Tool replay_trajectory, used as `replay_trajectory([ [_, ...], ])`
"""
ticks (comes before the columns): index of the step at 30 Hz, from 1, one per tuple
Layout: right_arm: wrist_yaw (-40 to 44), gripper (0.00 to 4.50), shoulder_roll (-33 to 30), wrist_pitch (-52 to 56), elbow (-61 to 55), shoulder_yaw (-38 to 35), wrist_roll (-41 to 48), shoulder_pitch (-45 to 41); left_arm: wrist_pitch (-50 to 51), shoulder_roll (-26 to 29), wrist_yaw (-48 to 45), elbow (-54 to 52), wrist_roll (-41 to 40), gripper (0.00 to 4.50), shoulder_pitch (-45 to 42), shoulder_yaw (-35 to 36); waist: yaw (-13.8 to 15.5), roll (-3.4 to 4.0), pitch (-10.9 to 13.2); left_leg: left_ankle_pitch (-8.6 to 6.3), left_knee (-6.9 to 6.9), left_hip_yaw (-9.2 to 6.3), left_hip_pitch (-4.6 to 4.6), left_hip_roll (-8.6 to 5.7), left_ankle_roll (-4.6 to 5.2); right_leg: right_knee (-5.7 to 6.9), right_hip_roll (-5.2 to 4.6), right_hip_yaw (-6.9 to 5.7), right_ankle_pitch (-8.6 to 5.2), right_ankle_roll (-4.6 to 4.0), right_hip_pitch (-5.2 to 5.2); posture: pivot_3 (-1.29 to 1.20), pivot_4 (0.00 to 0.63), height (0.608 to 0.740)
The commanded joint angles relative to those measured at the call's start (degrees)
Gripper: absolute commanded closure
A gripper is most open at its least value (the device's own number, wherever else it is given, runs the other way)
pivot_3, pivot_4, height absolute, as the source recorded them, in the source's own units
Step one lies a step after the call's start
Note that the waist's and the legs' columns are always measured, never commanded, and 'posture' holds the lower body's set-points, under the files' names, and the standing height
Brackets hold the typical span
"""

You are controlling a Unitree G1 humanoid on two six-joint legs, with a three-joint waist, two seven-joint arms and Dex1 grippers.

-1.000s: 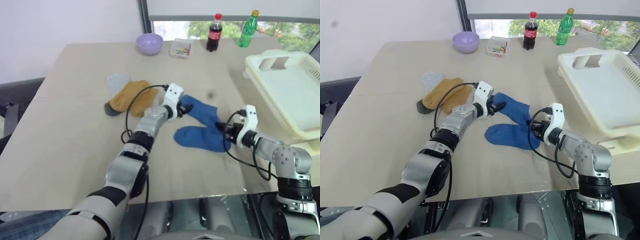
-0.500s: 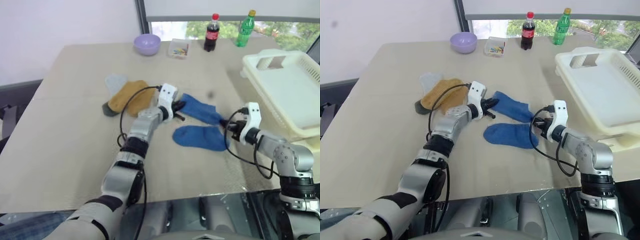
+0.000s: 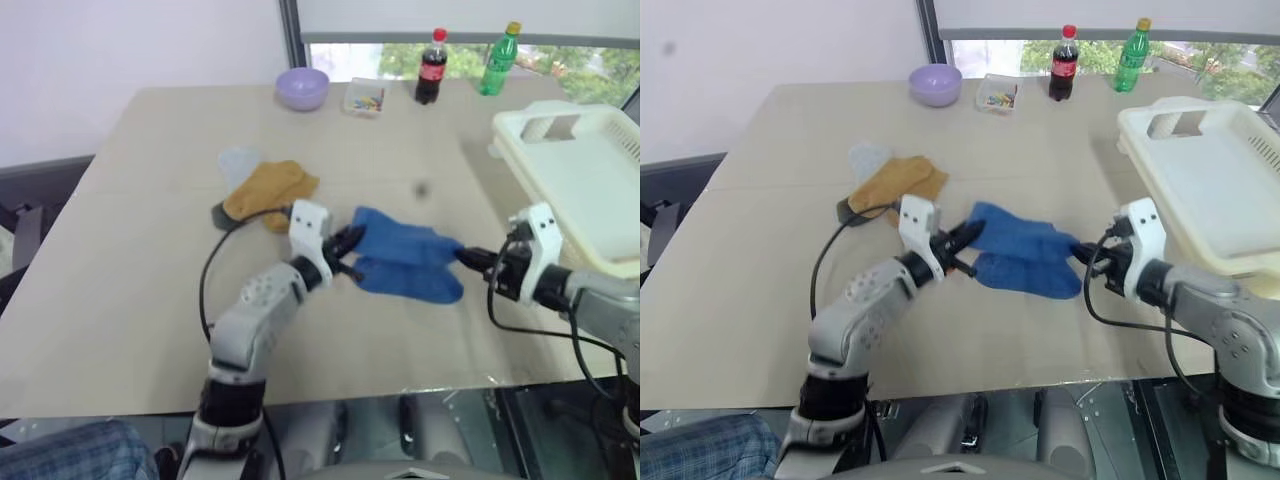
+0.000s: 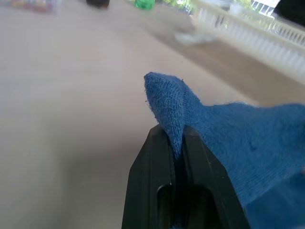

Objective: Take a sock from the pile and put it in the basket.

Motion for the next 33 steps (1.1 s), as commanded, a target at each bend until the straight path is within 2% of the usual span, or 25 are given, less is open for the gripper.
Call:
replay_trajectory([
  [1,-1.3,4.5,-1.4,2.5,-4.3,-3.0,3.5,0.8,2.7,0.0,2.8,-6.7,0.4,4.46,2.8,-2.5,0.0,0.0,0.0,0.01,0.03,0.03,0.02,0.04,0.0,0.0,0.01,-0.01,-0.01,0.03,0.04,0.0,0.15,0.732],
  [9,-3.5,4.5,-1.8,3.6,-3.4,-1.6,4.8,0.2,1.5,0.8,5.8,-7.4,2.8,4.46,6.2,-5.5,-0.1,0.0,0.0,0.07,0.1,0.09,0.11,0.27,-0.06,0.0,0.25,-0.01,-0.05,0.23,0.09,0.0,0.15,0.732],
  [11,-4.0,4.5,-1.6,3.9,-3.3,-1.5,5.1,0.0,1.5,-0.2,6.5,-7.1,2.4,4.46,6.8,-5.2,0.0,0.0,0.0,0.07,0.08,0.1,0.09,0.29,-0.05,-0.05,0.28,0.0,0.07,0.01,0.08,0.0,0.15,0.732],
  [21,-4.7,4.5,-2.5,2.7,-2.3,-1.6,4.8,-0.4,-5.2,-4.6,6.3,-1.6,1.9,4.46,6.1,-4.6,0.1,-0.01,0.0,0.06,0.06,0.09,-0.03,0.3,-0.04,-0.31,0.27,-0.04,0.11,0.02,0.09,0.0,0.15,0.732],
  [33,-5.8,4.5,-1.0,0.5,0.7,-0.1,1.9,-0.2,-2.5,-6.6,7.4,3.4,0.8,4.46,5.3,-3.6,0.1,-0.01,0.0,0.05,0.02,0.09,-0.05,0.33,-0.02,-0.38,0.31,-0.05,0.12,0.02,0.09,0.0,0.15,0.732],
])
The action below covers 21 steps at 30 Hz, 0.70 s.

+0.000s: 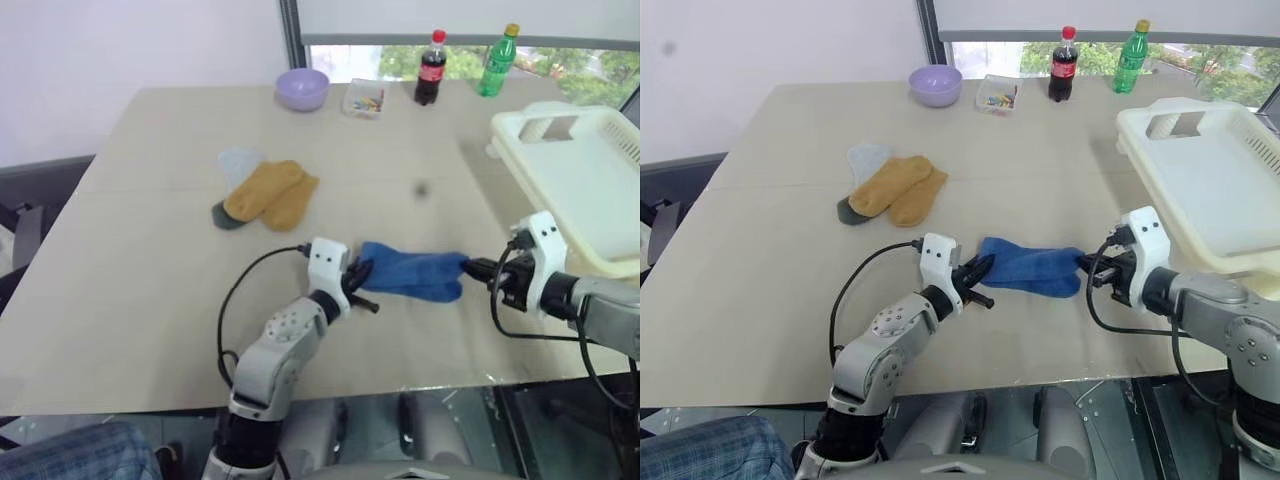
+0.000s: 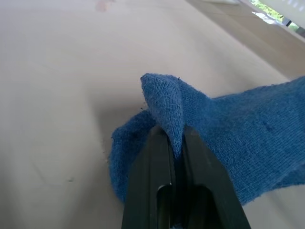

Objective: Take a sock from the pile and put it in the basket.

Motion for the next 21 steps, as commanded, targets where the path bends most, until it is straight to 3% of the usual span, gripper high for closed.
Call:
replay_trajectory([
  [1,-0.3,4.5,0.1,-1.4,-0.7,-0.5,-0.5,0.4,0.6,-0.5,0.5,-0.3,-0.3,4.46,-0.5,0.1,0.0,0.0,0.0,0.0,0.0,0.0,0.0,0.0,0.0,0.0,0.0,0.0,0.0,0.0,0.0,0.0,0.15,0.732],
  [9,-0.3,4.5,0.9,0.4,-1.9,-0.4,1.1,3.1,2.4,-1.5,0.4,0.9,-0.9,4.46,-1.0,0.0,0.0,0.0,0.0,0.0,-0.02,0.0,0.0,0.0,0.0,-0.02,0.0,0.0,0.0,0.01,0.01,0.0,0.15,0.732],
  [13,0.1,3.34,0.6,1.2,-2.6,-0.4,2.0,4.7,2.7,-1.9,0.5,1.3,-1.1,4.5,-1.3,-0.1,0.0,0.0,0.0,0.0,-0.02,-0.01,0.0,0.0,0.0,-0.03,0.0,-0.01,0.0,0.01,0.01,0.0,0.15,0.732],
  [16,0.7,1.9,-0.4,0.7,-3.3,-0.1,1.6,5.6,2.7,-2.0,0.2,1.7,-1.1,4.5,-1.6,-0.1,0.0,0.0,0.0,0.0,-0.02,0.0,0.0,0.0,0.0,-0.04,0.0,0.0,0.01,0.02,0.01,0.0,0.15,0.732],
  [19,1.9,0.73,-1.7,-2.1,-3.8,-0.6,0.1,5.8,2.7,-1.9,0.1,2.1,-1.0,4.5,-1.9,-0.1,0.0,0.0,0.0,-0.01,-0.02,0.0,-0.01,0.0,0.0,-0.05,0.0,-0.01,-0.03,0.11,0.01,0.0,0.15,0.732],
  [21,4.1,0.73,-2.7,-5.8,-4.1,-0.6,-1.1,5.7,2.7,-1.9,0.0,2.3,-1.1,4.5,-2.0,0.0,0.1,0.0,0.0,-0.01,-0.02,0.0,-0.01,0.0,0.0,-0.06,0.0,-0.01,-0.08,0.2,0.02,0.0,0.15,0.732],
])
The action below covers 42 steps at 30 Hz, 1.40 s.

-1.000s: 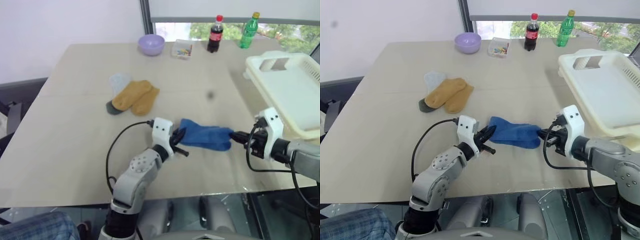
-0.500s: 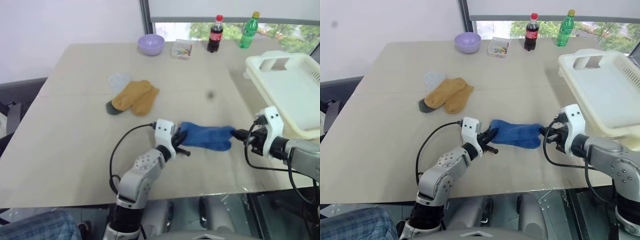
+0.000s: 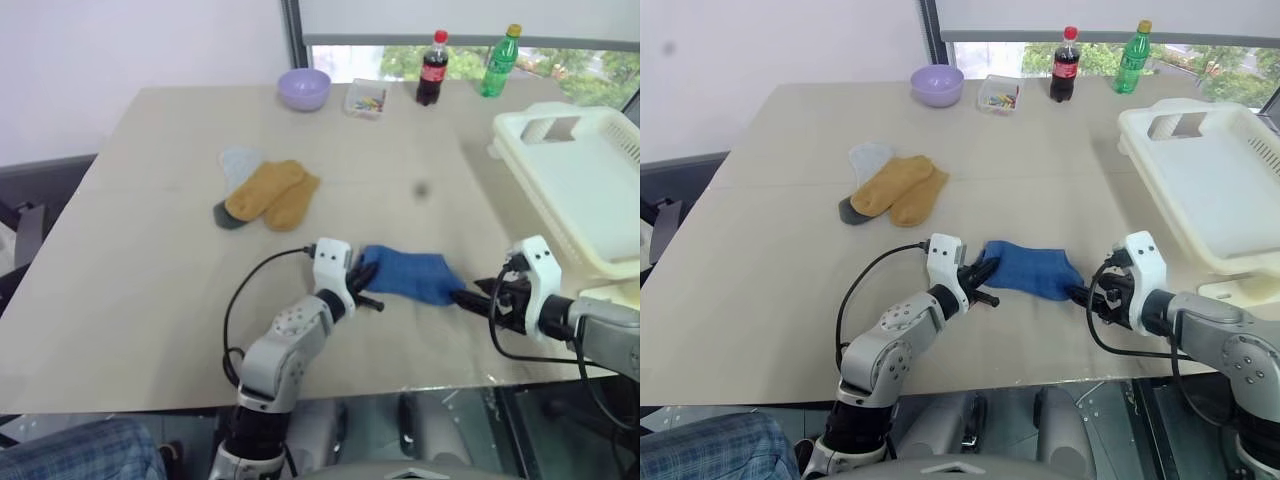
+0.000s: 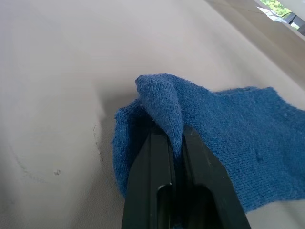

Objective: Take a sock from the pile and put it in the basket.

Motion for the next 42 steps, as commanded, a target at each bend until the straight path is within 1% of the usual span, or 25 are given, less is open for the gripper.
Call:
replay_trajectory([
  [1,4.0,0.73,-1.9,-7.8,-2.8,-0.8,-2.5,-0.7,0.1,-0.4,-0.3,0.5,-0.6,4.5,-0.7,-0.1,0.0,0.0,0.0,0.0,0.0,0.0,0.0,0.0,0.0,-0.01,0.0,0.0,0.0,0.03,0.0,0.0,0.15,0.732],
  [4,6.6,0.73,-2.4,-14.3,-2.9,1.7,-6.2,-1.6,0.0,-0.4,-0.3,0.8,-0.9,4.5,-0.8,0.1,0.0,0.0,0.0,0.0,0.0,0.0,0.0,0.01,0.0,-0.05,0.01,-0.01,0.0,0.07,0.02,0.0,0.15,0.732],
  [5,7.7,0.73,-2.5,-17.0,-2.9,3.6,-8.2,-2.0,0.0,-0.3,-0.3,0.9,-1.0,4.5,-0.9,0.2,0.0,0.0,0.0,0.0,0.0,0.0,0.0,0.01,0.0,-0.06,0.01,-0.02,0.01,0.1,0.02,0.0,0.15,0.732],
  [8,10.3,0.73,-2.9,-27.4,-0.5,13.7,-18.8,-3.9,0.0,-0.4,-0.4,1.1,-1.0,4.5,-1.1,0.1,-0.1,0.0,0.0,0.0,0.0,0.01,0.01,0.01,-0.01,-0.09,0.02,-0.02,0.03,0.12,0.03,0.0,0.15,0.732],
  [10,12.0,0.73,-1.2,-35.8,2.9,18.1,-24.7,-3.9,0.1,-0.3,-0.4,1.2,-1.0,4.5,-1.1,0.1,-0.1,0.0,0.0,0.01,0.0,0.01,0.02,0.03,-0.03,-0.1,0.04,-0.02,0.04,0.12,0.03,0.0,0.15,0.732],
  [13,19.1,0.73,3.2,-52.2,8.7,19.3,-28.0,-1.4,0.3,-0.2,-0.6,1.1,-1.1,4.5,-1.1,0.2,0.0,-0.03,0.0,0.02,0.0,-0.04,0.02,0.03,-0.05,-0.15,0.06,-0.05,0.04,0.12,0.05,0.0,0.15,0.732],
  [15,24.1,0.73,3.5,-58.3,12.5,19.7,-29.4,-0.4,0.4,-0.1,-0.7,1.3,-1.2,4.5,-1.3,0.4,-0.1,-0.03,0.0,0.06,-0.01,-0.04,0.02,0.02,-0.12,-0.18,0.07,-0.02,0.1,0.02,0.07,0.0,0.15,0.732],
  [17,29.1,0.73,2.9,-62.0,17.7,20.0,-30.0,-1.2,0.5,-0.1,-0.9,1.7,-1.4,4.5,-1.6,0.5,-0.1,-0.03,0.0,0.11,-0.01,0.0,0.03,0.0,-0.2,-0.22,0.07,0.04,0.19,-0.05,0.08,0.0,0.15,0.732],
  [19,33.8,0.73,2.5,-64.3,22.3,20.7,-30.1,-2.8,-0.2,0.3,-1.2,2.5,-0.8,4.5,-2.0,0.1,-0.2,-0.04,0.0,0.08,-0.01,0.04,0.08,-0.01,-0.16,-0.23,0.08,0.07,0.26,-0.03,0.12,0.0,0.15,0.732],
  [20,35.4,0.73,2.4,-65.3,24.1,21.1,-30.6,-3.7,-0.3,0.4,-1.3,2.7,-0.7,4.5,-2.1,-0.1,-0.2,-0.04,0.0,0.01,-0.01,0.04,0.11,0.01,-0.03,-0.23,0.1,0.07,0.29,-0.07,0.14,0.0,0.15,0.732],
  [23,39.4,0.73,2.5,-66.9,29.3,22.1,-31.9,-6.9,-0.5,0.4,-1.3,2.9,-0.6,4.5,-2.2,-0.2,-0.2,-0.03,0.0,0.03,-0.01,0.03,0.18,0.15,-0.07,-0.23,0.25,0.06,0.31,-0.11,0.17,0.0,0.15,0.732],
  [26,42.4,1.53,2.9,-68.7,33.7,23.1,-33.3,-9.1,-0.5,0.4,-1.3,3.4,-0.9,4.5,-2.5,0.3,-0.2,-0.03,0.0,0.06,-0.01,0.03,0.22,0.3,-0.12,-0.23,0.37,0.03,0.32,-0.12,0.18,0.0,0.15,0.732],
  [27,43.0,1.89,3.1,-69.2,34.7,23.3,-33.7,-9.5,-0.6,0.4,-1.3,3.5,-0.9,4.5,-2.6,0.4,-0.1,-0.03,0.0,0.07,-0.01,0.03,0.24,0.31,-0.14,-0.23,0.38,0.03,0.32,-0.13,0.2,0.0,0.15,0.732],
  [29,44.0,1.89,3.8,-70.1,36.3,23.7,-34.1,-10.5,-0.7,0.4,-1.4,3.8,-0.7,4.5,-2.8,0.4,-0.1,-0.03,0.0,0.07,-0.01,0.01,0.25,0.33,-0.15,-0.23,0.4,0.0,0.44,-0.32,0.23,0.0,0.15,0.732],
  [34,44.6,1.89,5.6,-71.1,40.7,24.8,-36.7,-13.0,-0.6,0.4,-1.5,4.1,-0.7,4.5,-3.1,0.4,-0.2,-0.03,0.0,0.08,0.0,0.06,0.27,0.32,-0.16,-0.24,0.38,0.06,0.46,-0.34,0.22,0.0,0.15,0.732],
  [42,43.8,1.89,4.8,-69.8,44.4,27.2,-42.5,-13.4,-0.9,0.6,-2.6,4.7,-1.0,4.5,-3.6,0.6,-0.2,-0.02,0.0,0.09,-0.01,0.05,0.29,0.33,-0.19,-0.24,0.39,0.06,0.48,-0.36,0.23,0.0,0.15,0.732],
])
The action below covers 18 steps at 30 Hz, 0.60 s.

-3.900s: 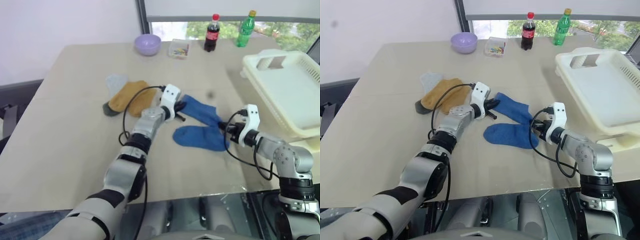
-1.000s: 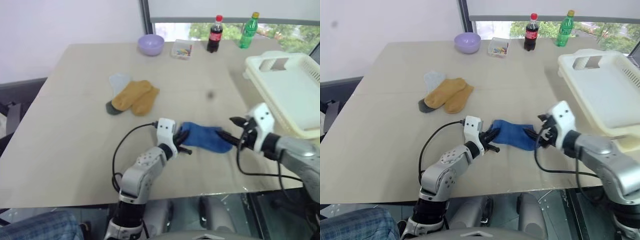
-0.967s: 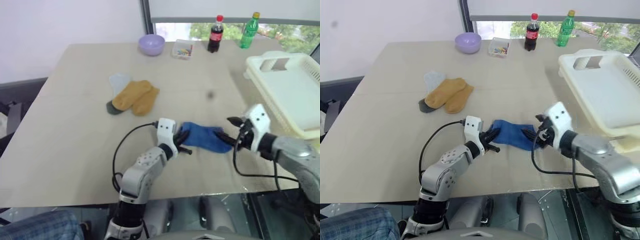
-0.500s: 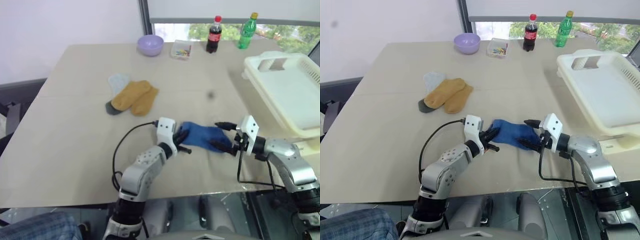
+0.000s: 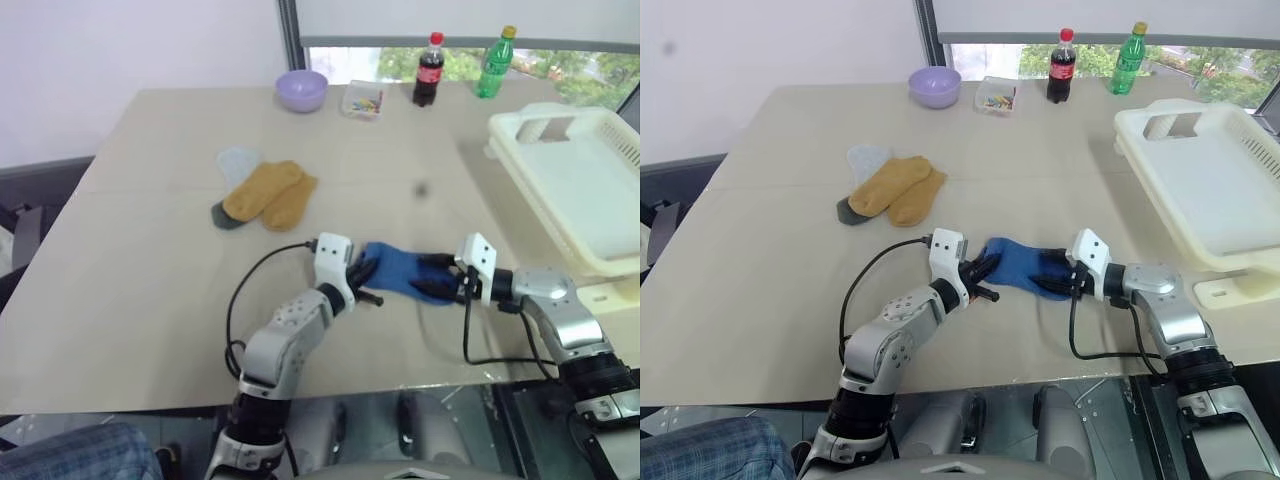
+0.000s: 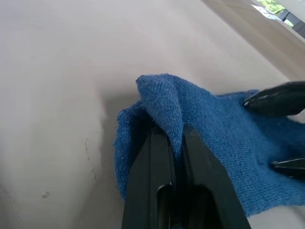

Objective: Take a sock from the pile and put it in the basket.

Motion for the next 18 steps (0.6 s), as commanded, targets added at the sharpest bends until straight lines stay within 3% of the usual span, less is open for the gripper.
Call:
replay_trajectory([
  [1,-0.4,1.89,-1.0,1.0,0.8,1.7,-3.3,-0.1,-0.4,0.0,-1.2,0.4,-0.6,4.5,-0.4,-0.6,0.0,0.0,0.0,0.0,0.0,0.0,0.01,0.0,0.0,0.0,0.0,0.0,0.0,0.0,0.01,0.0,0.15,0.732],
  [6,-1.5,1.89,-1.3,2.4,1.6,2.2,-5.4,-0.1,-1.0,0.8,-2.2,0.6,-0.8,4.5,-0.4,0.2,0.0,0.0,0.0,-0.01,-0.01,-0.01,0.33,0.01,0.0,-0.01,0.0,-0.02,-0.06,0.08,0.32,0.0,0.15,0.732],
  [9,-1.7,1.98,-1.2,2.6,1.6,2.1,-5.5,-0.1,1.6,0.3,-2.8,0.7,-4.4,3.57,-1.0,3.6,0.0,0.0,0.0,-0.07,-0.06,-0.01,0.6,0.03,-0.06,-0.07,-0.01,-0.03,-0.16,0.23,0.64,0.0,0.15,0.732],
  [11,-1.9,1.98,-1.1,2.8,1.2,2.3,-5.4,0.2,3.4,1.1,-4.0,0.9,-6.3,2.53,-1.8,4.8,0.0,0.0,0.0,-0.07,-0.06,-0.02,0.64,0.04,-0.06,-0.06,-0.01,-0.04,-0.16,0.24,0.67,0.0,0.15,0.732],
  [12,-2.0,1.98,-1.0,2.9,0.9,2.4,-5.4,0.3,4.3,1.6,-5.8,1.0,-8.5,2.29,-2.4,6.2,0.0,0.0,0.0,-0.06,-0.06,-0.03,0.65,0.05,-0.05,-0.06,-0.01,-0.06,-0.16,0.24,0.68,0.0,0.15,0.732],
  [15,-2.3,1.98,-0.9,3.0,0.5,2.7,-5.5,0.5,9.2,3.2,-11.2,2.2,-17.3,2.29,-5.0,11.7,-0.1,0.0,0.0,-0.04,-0.06,-0.03,0.65,0.07,-0.04,-0.05,0.03,-0.07,-0.16,0.24,0.67,0.0,0.15,0.732],
  [18,-2.6,1.98,-0.8,2.9,0.4,2.8,-5.8,0.6,11.4,5.8,-13.4,7.1,-20.7,2.29,-8.1,15.8,-0.1,0.0,0.0,-0.02,-0.06,-0.06,0.64,0.1,0.0,-0.05,0.06,-0.1,-0.16,0.24,0.65,0.0,0.15,0.732],
])
